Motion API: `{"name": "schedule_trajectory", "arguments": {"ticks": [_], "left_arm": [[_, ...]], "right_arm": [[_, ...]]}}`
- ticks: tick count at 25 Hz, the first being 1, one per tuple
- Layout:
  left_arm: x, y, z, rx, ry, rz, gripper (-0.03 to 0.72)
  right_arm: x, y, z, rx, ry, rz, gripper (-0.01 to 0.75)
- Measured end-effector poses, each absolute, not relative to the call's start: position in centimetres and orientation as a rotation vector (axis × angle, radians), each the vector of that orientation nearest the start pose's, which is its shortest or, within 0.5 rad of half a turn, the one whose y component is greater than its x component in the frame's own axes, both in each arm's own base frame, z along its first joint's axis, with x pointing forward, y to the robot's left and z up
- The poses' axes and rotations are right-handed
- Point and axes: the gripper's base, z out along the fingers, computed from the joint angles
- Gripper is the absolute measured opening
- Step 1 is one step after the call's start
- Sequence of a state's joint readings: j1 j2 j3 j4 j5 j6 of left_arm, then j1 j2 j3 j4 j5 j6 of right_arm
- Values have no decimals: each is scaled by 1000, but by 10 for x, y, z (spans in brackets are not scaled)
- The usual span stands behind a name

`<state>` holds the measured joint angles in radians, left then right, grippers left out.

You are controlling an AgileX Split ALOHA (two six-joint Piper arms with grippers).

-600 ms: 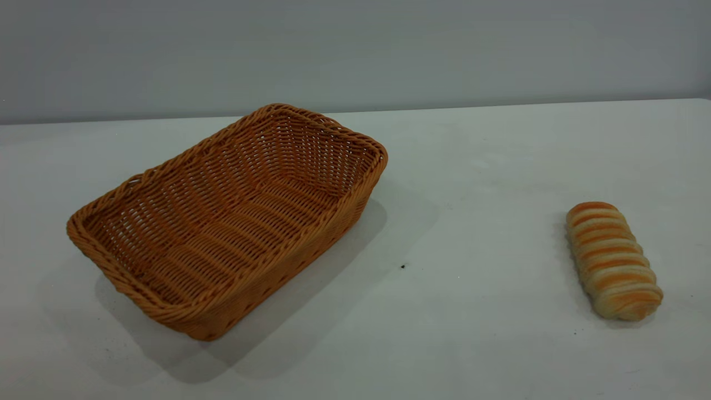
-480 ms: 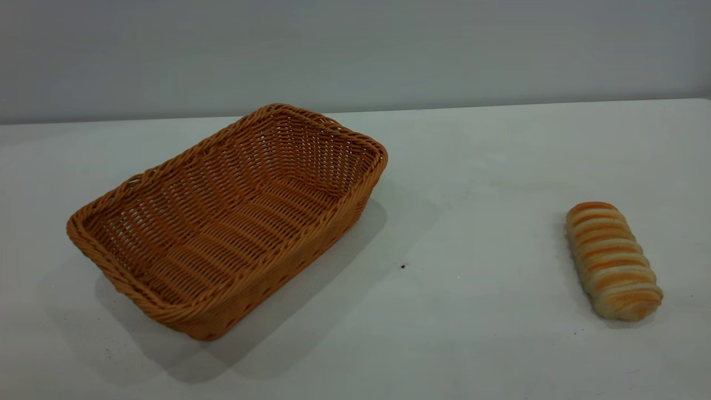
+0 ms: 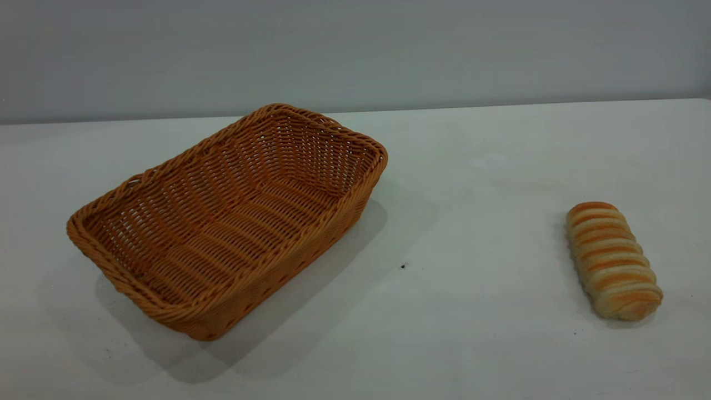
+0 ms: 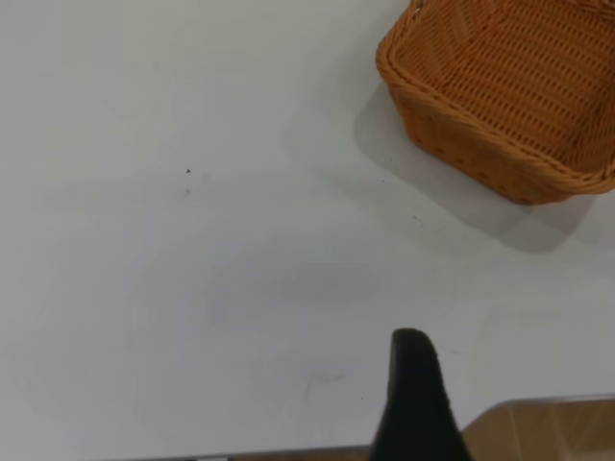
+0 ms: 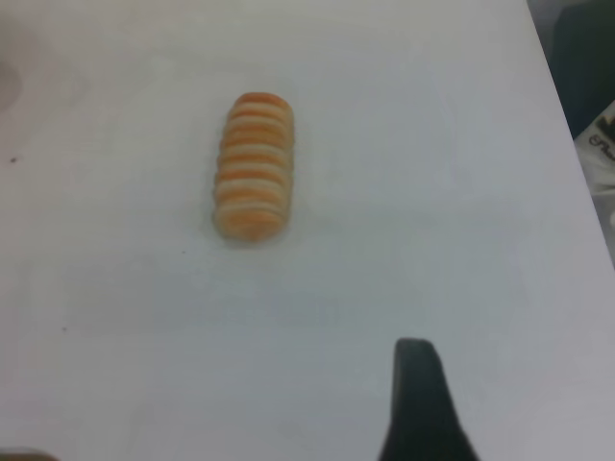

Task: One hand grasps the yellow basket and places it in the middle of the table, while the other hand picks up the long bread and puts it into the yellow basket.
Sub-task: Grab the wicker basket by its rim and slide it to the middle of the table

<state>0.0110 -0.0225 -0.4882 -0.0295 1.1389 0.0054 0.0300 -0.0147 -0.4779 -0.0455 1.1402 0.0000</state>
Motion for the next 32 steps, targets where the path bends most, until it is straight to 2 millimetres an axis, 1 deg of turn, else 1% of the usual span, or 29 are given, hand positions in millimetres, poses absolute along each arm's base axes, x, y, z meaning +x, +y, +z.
{"name": "schedule_trajectory", "arguments": {"ticks": [17, 24, 32], "left_arm": [[-10, -3, 268, -3, 2112, -26, 571], [-10, -2, 268, 33, 2112, -46, 571], [-11, -1, 268, 113, 2110, -91, 571]], "right_arm": [[-8, -4, 265, -28, 2130, -38, 533], [-8, -4, 265, -28, 2130, -38, 533], [-8, -4, 265, -28, 2130, -38, 533]]}}
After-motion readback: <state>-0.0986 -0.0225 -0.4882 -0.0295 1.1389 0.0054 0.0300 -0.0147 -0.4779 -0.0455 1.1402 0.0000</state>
